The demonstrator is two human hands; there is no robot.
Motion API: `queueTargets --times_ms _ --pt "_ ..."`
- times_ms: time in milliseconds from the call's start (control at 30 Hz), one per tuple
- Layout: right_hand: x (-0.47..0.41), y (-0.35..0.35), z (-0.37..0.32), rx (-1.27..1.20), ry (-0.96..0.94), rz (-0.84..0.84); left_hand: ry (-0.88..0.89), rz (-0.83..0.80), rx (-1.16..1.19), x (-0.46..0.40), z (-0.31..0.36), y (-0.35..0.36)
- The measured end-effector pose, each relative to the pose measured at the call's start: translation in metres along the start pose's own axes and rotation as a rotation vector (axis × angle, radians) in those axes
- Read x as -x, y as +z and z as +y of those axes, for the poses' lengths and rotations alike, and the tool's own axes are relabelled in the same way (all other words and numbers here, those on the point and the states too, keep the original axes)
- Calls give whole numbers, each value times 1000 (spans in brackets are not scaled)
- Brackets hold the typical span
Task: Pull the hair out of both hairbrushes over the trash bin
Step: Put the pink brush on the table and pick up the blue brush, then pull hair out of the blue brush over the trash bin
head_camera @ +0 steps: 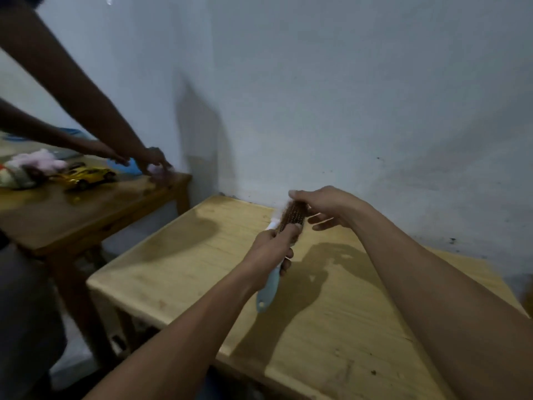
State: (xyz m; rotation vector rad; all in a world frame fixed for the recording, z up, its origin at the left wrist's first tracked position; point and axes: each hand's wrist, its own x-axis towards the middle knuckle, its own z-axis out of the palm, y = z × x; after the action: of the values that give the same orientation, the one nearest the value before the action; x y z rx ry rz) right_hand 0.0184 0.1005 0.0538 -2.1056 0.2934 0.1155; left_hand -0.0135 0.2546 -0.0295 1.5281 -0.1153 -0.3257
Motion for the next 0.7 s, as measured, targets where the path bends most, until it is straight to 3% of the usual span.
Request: queueTargets --times_ms 367,700 --pt "17 191 -80 -297 -279 -402 23 445 -70 114 -24 -188" --pt "78 372 -85 -166 -309 -736 -97 833 -147 237 -105 -290"
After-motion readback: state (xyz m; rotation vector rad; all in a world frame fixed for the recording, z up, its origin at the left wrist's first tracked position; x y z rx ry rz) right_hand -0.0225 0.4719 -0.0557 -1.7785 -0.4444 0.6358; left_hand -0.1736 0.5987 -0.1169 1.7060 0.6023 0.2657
